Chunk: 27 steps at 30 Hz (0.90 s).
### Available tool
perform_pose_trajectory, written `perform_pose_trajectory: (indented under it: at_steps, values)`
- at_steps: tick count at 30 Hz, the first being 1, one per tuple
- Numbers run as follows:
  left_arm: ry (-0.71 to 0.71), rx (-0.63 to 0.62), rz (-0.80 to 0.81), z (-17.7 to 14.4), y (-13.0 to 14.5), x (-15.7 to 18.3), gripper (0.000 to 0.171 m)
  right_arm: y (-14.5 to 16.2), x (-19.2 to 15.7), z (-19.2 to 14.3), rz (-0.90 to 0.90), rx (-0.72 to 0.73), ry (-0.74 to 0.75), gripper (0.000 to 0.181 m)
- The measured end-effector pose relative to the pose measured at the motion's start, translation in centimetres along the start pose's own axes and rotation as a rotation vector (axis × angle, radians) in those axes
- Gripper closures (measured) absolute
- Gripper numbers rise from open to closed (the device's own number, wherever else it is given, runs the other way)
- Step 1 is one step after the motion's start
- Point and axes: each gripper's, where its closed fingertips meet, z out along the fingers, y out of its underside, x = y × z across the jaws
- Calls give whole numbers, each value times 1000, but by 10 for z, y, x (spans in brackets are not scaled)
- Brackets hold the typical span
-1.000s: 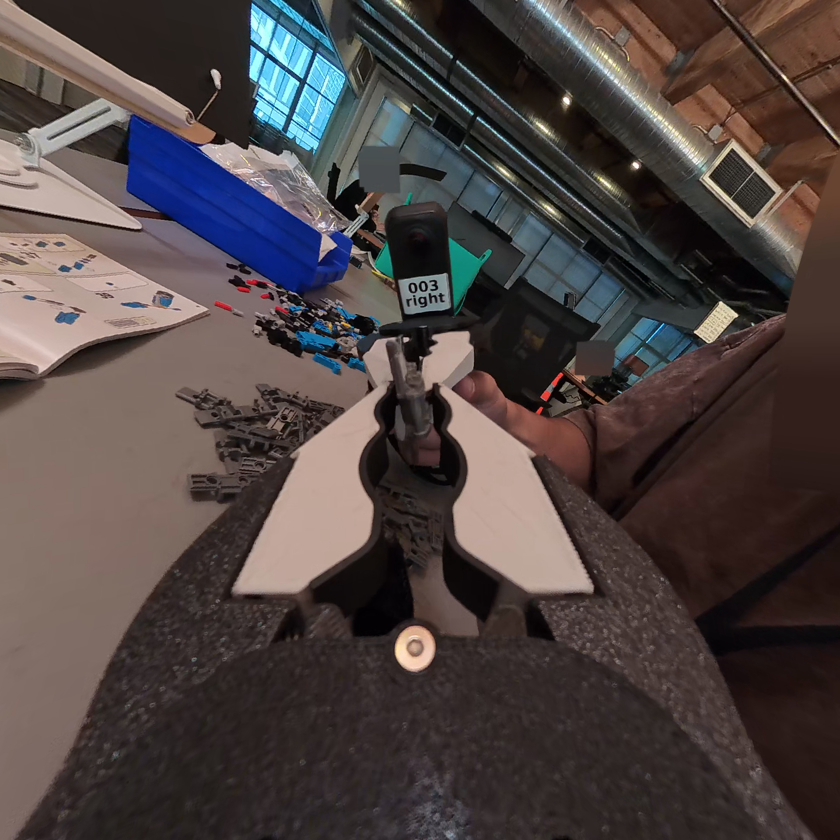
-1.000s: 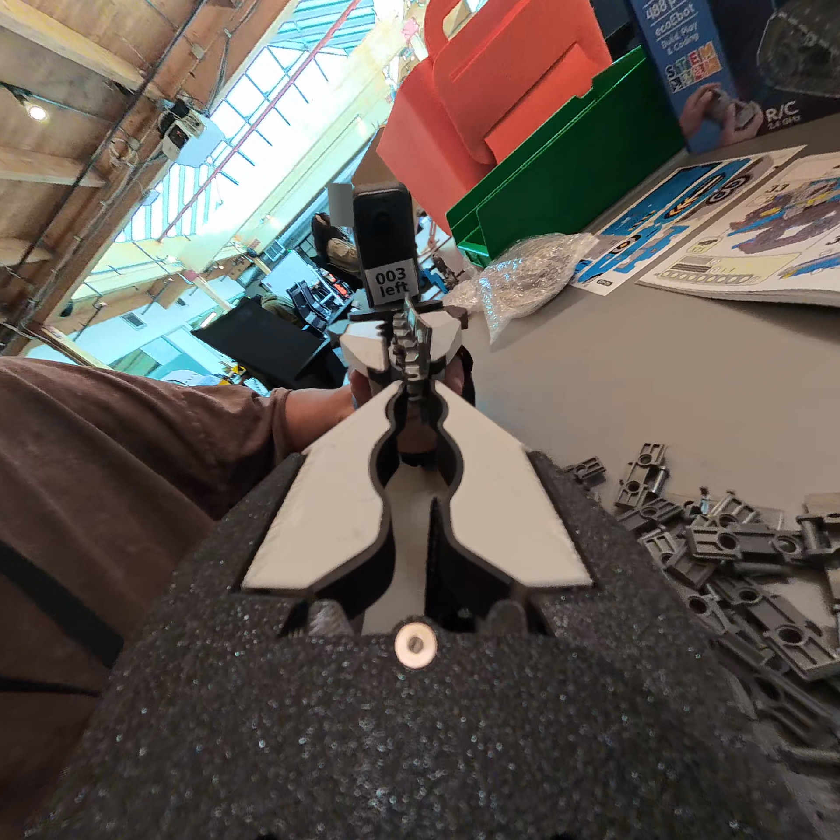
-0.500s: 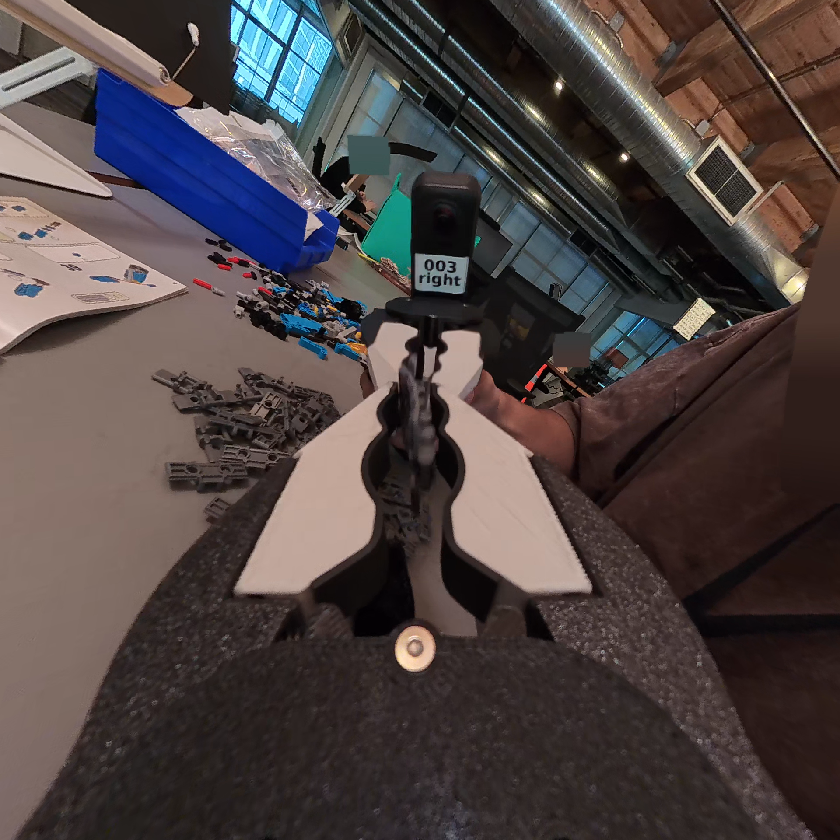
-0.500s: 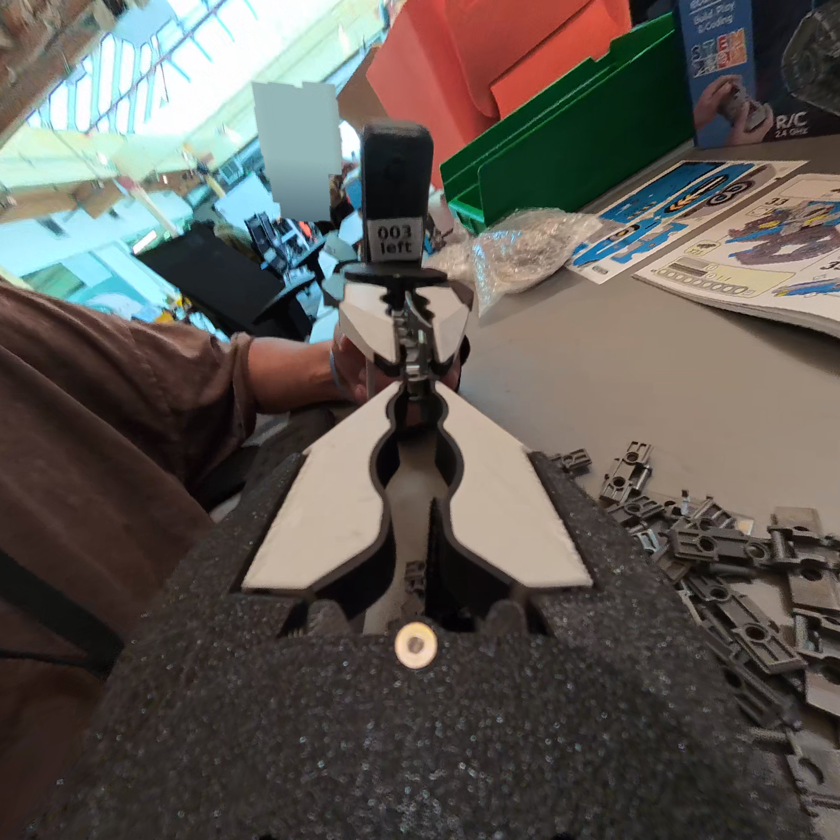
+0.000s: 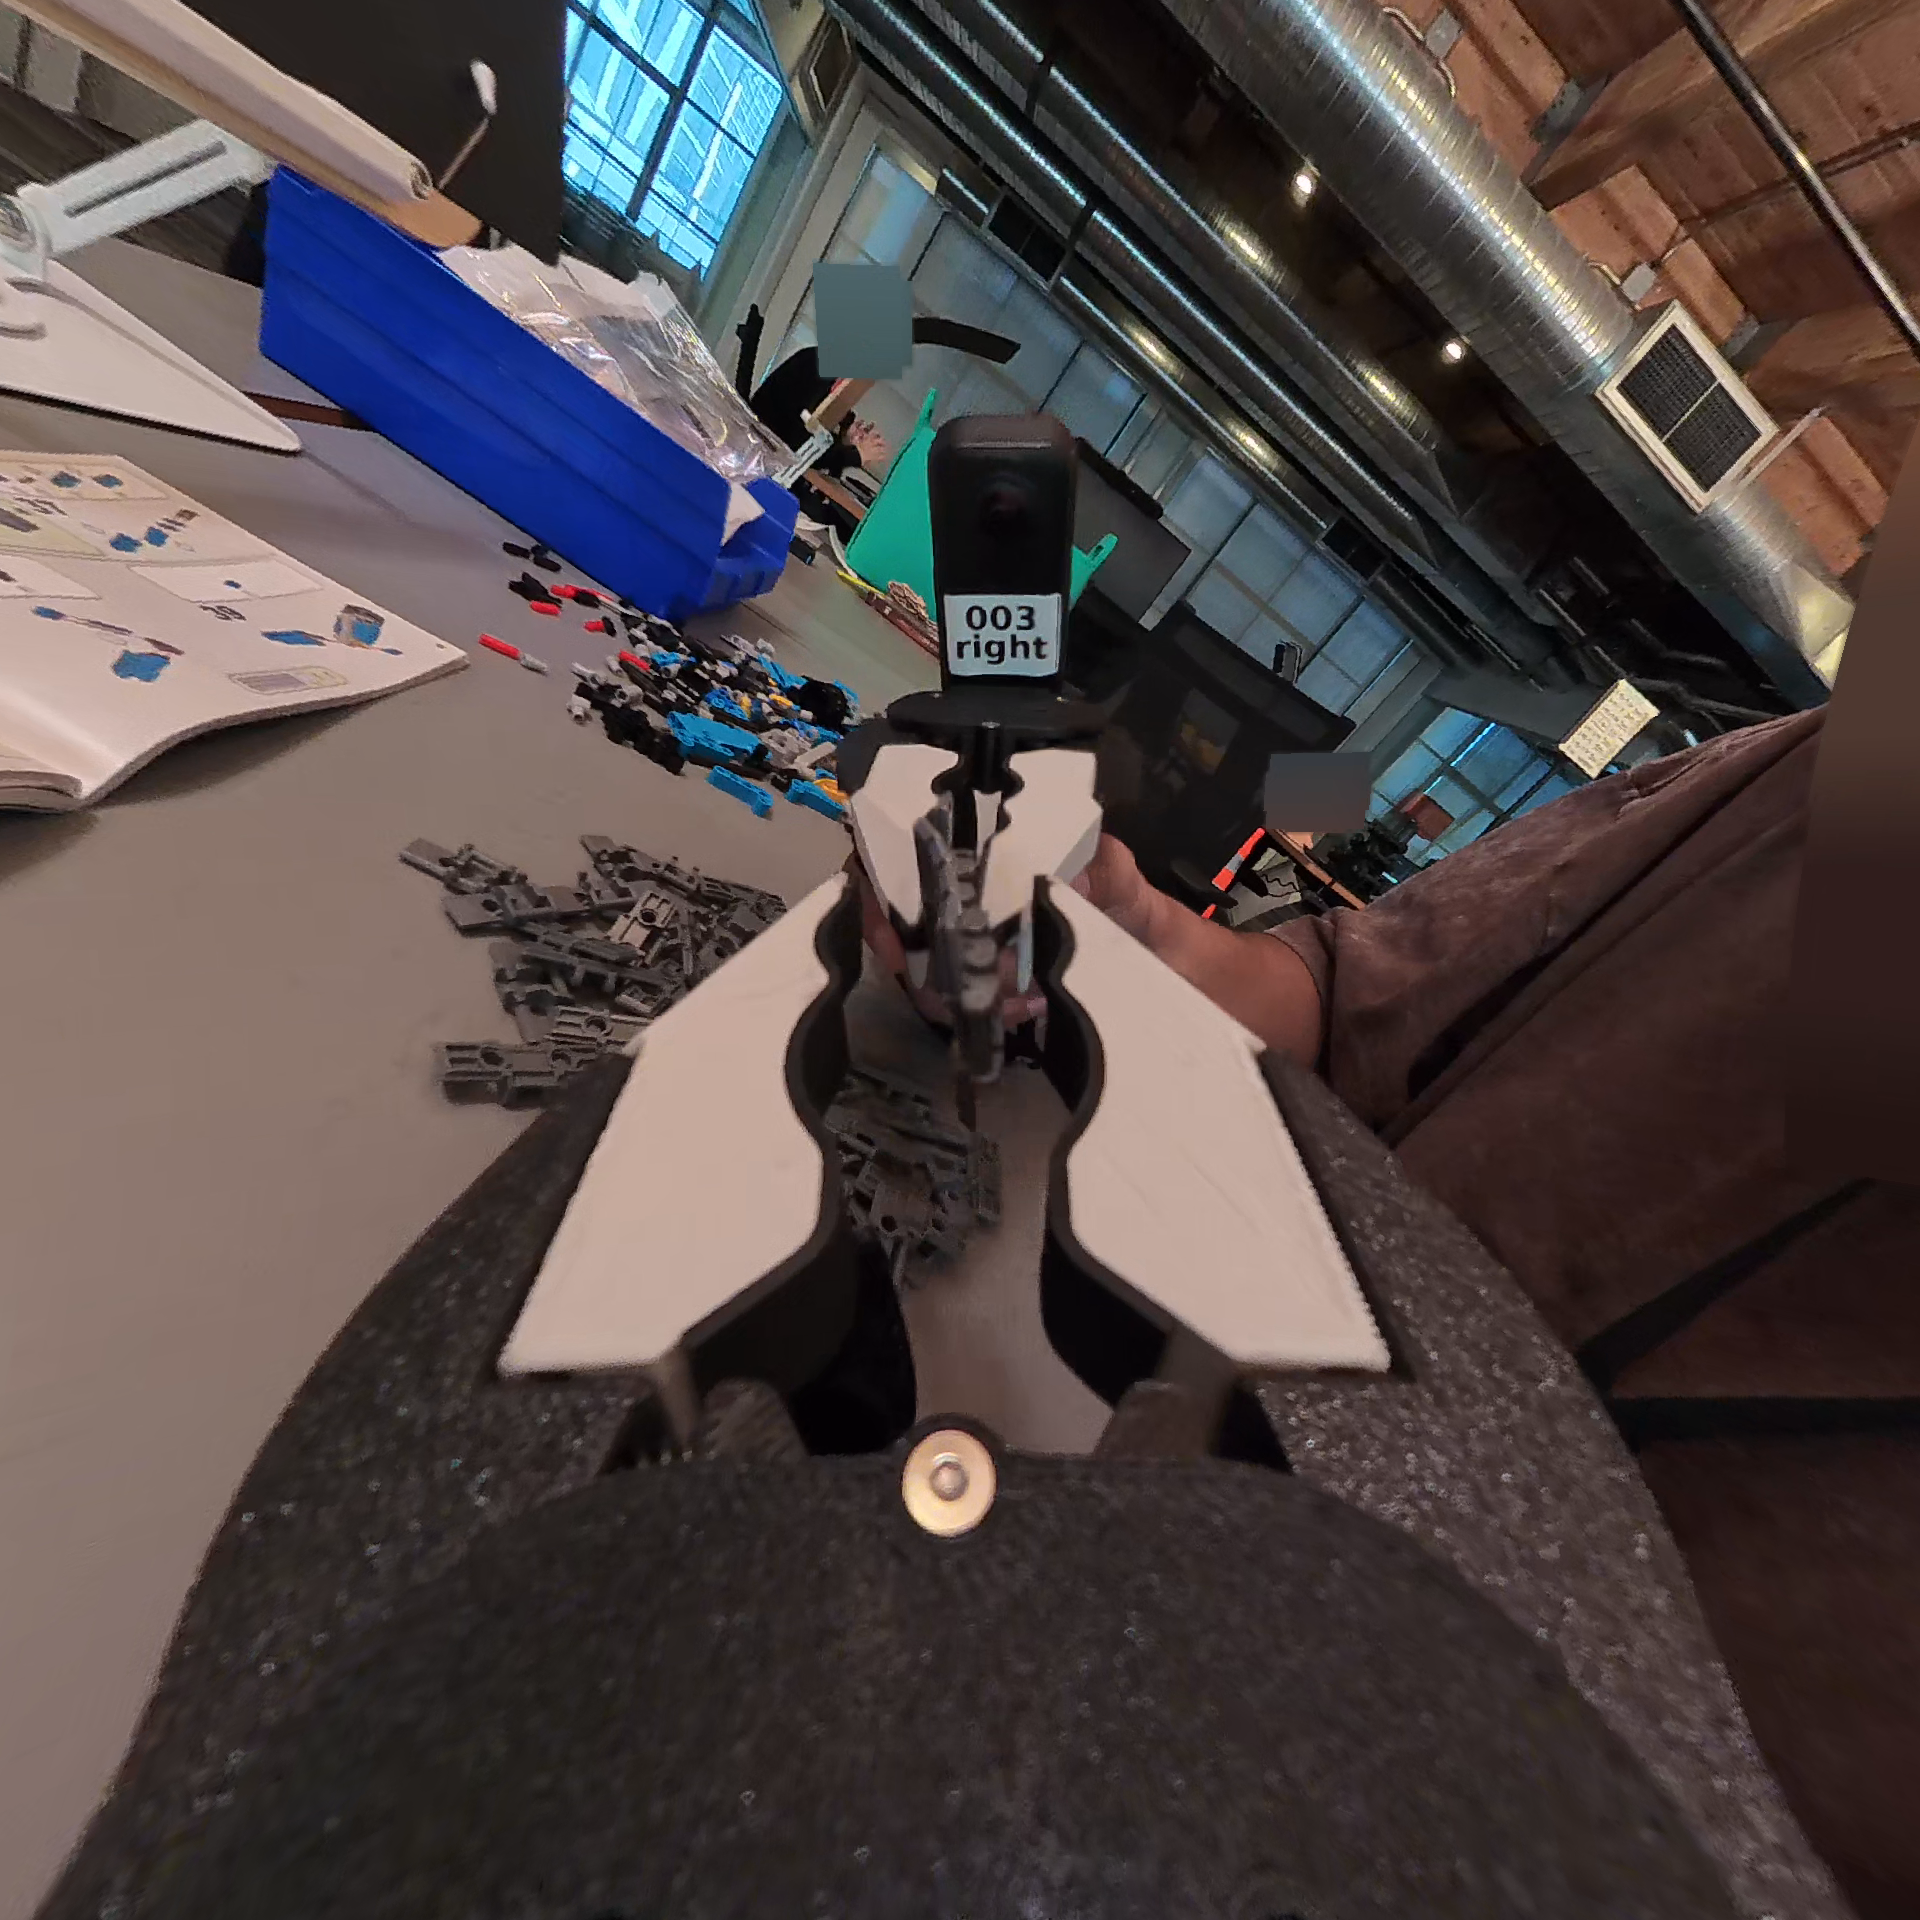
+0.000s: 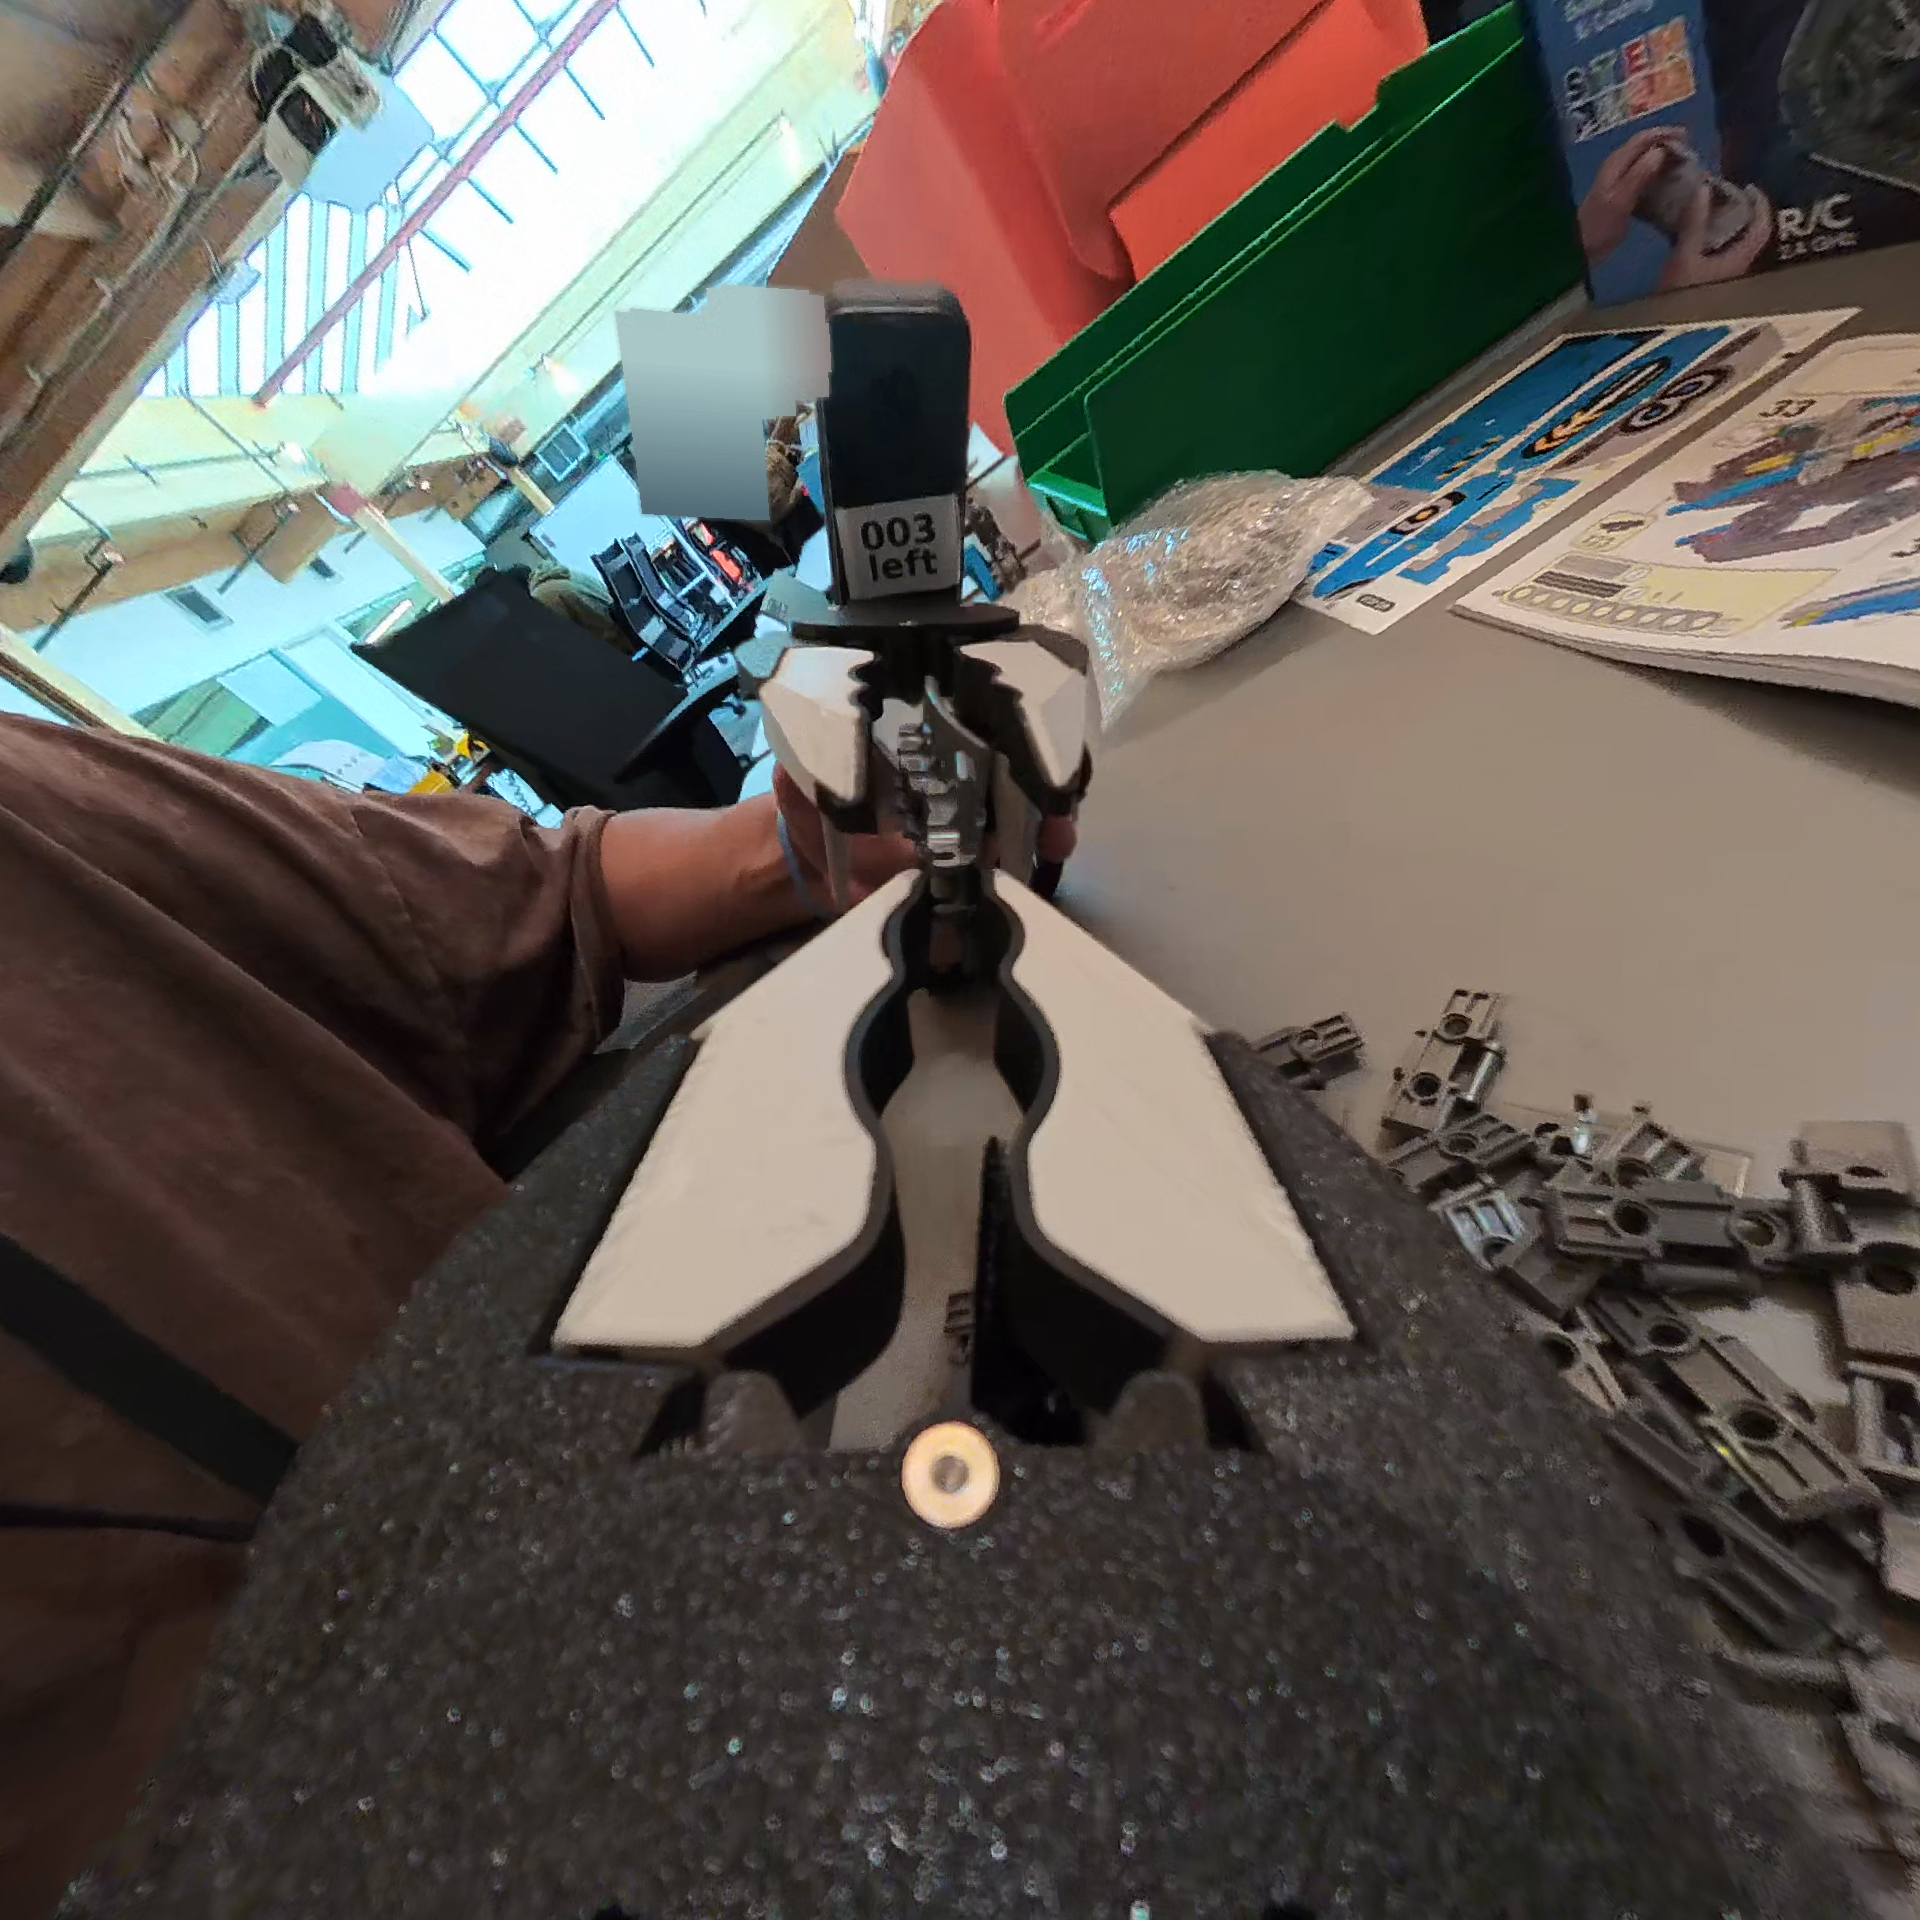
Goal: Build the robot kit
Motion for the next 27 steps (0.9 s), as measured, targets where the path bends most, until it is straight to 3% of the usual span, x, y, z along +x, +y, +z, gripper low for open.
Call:
perform_pose_trajectory:
  at_steps: [3,8,12,20,27]
  values:
    - [5,-33,-7,-2,3,-2,140,0,3,-3,0,-5,12,173]
    - [-2,-67,51,0,8,0,161,6,2,1,-35,-42,30,173]
    - [5,-84,68,-1,10,2,164,8,-1,1,-49,-66,17,172]
    - [61,47,-169,-1,-5,-2,165,-5,0,0,219,-124,28,172]
    - [96,145,-304,-9,-18,-9,165,-17,6,8,284,-212,68,168]
